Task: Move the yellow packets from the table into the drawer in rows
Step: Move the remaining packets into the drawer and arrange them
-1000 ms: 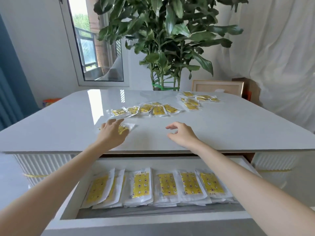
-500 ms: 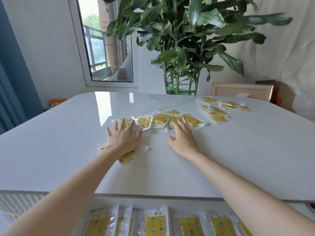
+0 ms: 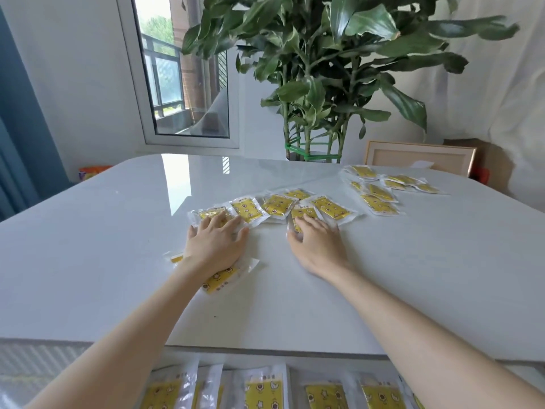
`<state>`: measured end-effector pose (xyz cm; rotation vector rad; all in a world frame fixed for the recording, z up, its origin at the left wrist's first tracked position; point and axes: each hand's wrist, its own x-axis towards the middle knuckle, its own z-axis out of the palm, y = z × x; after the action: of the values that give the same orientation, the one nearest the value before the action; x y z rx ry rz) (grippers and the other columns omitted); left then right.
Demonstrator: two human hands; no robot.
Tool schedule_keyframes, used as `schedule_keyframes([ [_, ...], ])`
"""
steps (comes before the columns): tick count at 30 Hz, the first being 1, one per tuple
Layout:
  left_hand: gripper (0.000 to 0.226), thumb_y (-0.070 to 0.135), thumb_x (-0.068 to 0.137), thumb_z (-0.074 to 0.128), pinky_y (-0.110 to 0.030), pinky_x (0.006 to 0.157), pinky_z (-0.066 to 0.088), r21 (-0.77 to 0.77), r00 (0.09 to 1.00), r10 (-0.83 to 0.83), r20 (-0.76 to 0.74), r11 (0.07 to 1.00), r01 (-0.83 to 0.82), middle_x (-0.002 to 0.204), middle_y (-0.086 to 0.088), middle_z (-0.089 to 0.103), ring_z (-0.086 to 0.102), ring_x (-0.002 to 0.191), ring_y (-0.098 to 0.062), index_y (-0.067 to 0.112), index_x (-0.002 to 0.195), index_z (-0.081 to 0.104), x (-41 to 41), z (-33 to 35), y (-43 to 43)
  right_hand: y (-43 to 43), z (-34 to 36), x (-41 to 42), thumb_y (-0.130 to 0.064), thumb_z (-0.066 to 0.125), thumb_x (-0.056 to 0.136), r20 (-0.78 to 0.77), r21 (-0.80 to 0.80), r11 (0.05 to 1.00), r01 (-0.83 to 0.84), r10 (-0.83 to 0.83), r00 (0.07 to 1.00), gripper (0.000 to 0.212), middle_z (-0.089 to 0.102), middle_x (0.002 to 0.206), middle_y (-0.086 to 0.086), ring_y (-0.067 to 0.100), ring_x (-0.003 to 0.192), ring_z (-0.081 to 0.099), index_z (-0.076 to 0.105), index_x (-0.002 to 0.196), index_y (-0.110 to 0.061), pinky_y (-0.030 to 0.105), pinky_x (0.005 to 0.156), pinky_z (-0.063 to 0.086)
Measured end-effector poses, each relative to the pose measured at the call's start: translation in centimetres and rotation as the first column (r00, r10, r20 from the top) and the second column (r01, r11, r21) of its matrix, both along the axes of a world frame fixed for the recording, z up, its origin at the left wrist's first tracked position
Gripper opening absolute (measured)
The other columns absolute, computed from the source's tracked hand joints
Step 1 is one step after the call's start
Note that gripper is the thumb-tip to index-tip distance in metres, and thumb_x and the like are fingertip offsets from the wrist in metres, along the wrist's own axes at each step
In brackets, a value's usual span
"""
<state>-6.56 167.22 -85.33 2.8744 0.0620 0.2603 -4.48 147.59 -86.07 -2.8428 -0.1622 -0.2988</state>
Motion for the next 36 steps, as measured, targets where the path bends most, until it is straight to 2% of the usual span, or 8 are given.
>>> schedule_keyframes([
  [6, 0.042, 0.044, 0.097, 0.022, -0.042, 0.106, 0.025, -0.078, 0.995, 0.031, 0.096, 0.997, -0.023, 0.138, 0.003, 0.045, 0.033, 0.13, -0.028, 0.04, 0.128, 0.051, -4.5, 0.2, -1.1, -1.0, 0.3, -5.1, -0.038, 0.037, 0.098, 0.081, 0.114, 0.994, 0.002, -0.011, 0.997, 0.039, 0.052, 0.141, -0.01, 0.014, 0.134, 0.04, 0.061, 0.126, -0.026, 0.043, 0.117, 0.016],
  [12, 0.035, 0.034, 0.095, 0.034, -0.038, 0.095, 0.026, -0.211, 0.99, 0.083, 0.117, 0.976, -0.057, 0.133, 0.006, 0.053, 0.037, 0.125, -0.026, 0.039, 0.114, 0.064, -8.3, 1.1, -3.1, -2.4, 1.5, -10.2, -0.036, 0.053, 0.091, 0.143, 0.133, 0.991, 0.034, -0.053, 0.988, 0.022, 0.073, 0.1, 0.002, 0.025, 0.102, 0.06, 0.071, 0.092, -0.023, 0.041, 0.114, 0.022],
  [17, 0.033, 0.033, 0.095, 0.041, -0.038, 0.098, 0.023, -0.308, 0.995, 0.031, 0.099, 0.951, 0.001, 0.143, 0.009, 0.045, 0.038, 0.132, -0.019, 0.036, 0.123, 0.059, -9.7, 2.2, -3.0, -3.8, 3.5, -11.8, -0.039, 0.069, 0.075, -0.058, 0.312, 0.946, 0.088, -0.073, 0.996, 0.012, 0.067, 0.105, -0.001, 0.022, 0.105, 0.058, 0.07, 0.081, -0.029, 0.03, 0.083, 0.048],
  [19, 0.035, 0.036, 0.095, 0.042, -0.04, 0.102, 0.024, -0.29, 0.994, 0.007, 0.105, 0.957, 0.024, 0.147, 0.009, 0.041, 0.037, 0.133, -0.021, 0.036, 0.128, 0.054, -10.3, 2.8, -2.5, -3.7, 3.9, -11.7, -0.039, 0.072, 0.072, -0.146, 0.304, 0.94, 0.154, -0.114, 0.983, 0.02, 0.057, 0.118, 0.003, 0.026, 0.117, 0.049, 0.066, 0.09, -0.032, 0.031, 0.089, 0.043],
  [22, 0.049, 0.049, 0.091, 0.048, -0.044, 0.106, 0.027, -0.224, 1.0, -0.018, 0.02, 0.974, 0.022, 0.149, 0.002, 0.035, 0.028, 0.137, -0.026, 0.034, 0.138, 0.043, -12.0, 3.8, -1.5, -3.2, 4.3, -11.3, -0.042, 0.077, 0.066, -0.267, 0.279, 0.922, 0.269, -0.195, 0.944, 0.055, 0.051, 0.13, 0.003, 0.029, 0.123, 0.041, 0.054, 0.115, -0.031, 0.033, 0.09, 0.037],
  [27, 0.089, 0.073, 0.072, 0.055, -0.042, 0.104, 0.03, -0.028, 0.965, 0.068, -0.254, 0.997, -0.077, 0.141, -0.012, 0.035, 0.026, 0.133, -0.033, 0.029, 0.144, 0.028, -14.4, 3.7, 0.2, -2.5, 5.4, -10.9, -0.022, 0.088, 0.058, -0.378, 0.488, 0.8, 0.35, -0.168, 0.911, 0.092, 0.046, 0.136, 0.002, 0.023, 0.125, 0.046, 0.039, 0.136, -0.026, 0.029, 0.094, 0.044],
  [33, 0.098, 0.069, 0.067, 0.066, -0.037, 0.105, 0.032, -0.146, 0.968, 0.062, -0.245, 0.984, -0.1, 0.139, -0.008, 0.046, 0.037, 0.132, -0.028, 0.02, 0.144, 0.031, -13.8, 3.3, 1.5, -1.7, 5.7, -11.2, -0.015, 0.087, 0.063, -0.403, 0.546, 0.753, 0.366, -0.146, 0.903, 0.106, 0.039, 0.143, 0.004, 0.023, 0.131, 0.042, 0.023, 0.147, -0.023, 0.03, 0.1, 0.042],
  [36, 0.096, 0.06, 0.064, 0.074, -0.037, 0.106, 0.036, -0.271, 0.971, 0.044, -0.235, 0.956, -0.109, 0.139, -0.007, 0.046, 0.037, 0.132, -0.025, 0.017, 0.141, 0.035, -13.6, 3.4, 2.3, -1.3, 5.7, -10.9, -0.009, 0.079, 0.073, -0.358, 0.69, 0.641, 0.337, -0.103, 0.928, 0.09, 0.04, 0.144, 0.005, 0.024, 0.127, 0.046, 0.026, 0.145, -0.021, 0.033, 0.1, 0.043],
])
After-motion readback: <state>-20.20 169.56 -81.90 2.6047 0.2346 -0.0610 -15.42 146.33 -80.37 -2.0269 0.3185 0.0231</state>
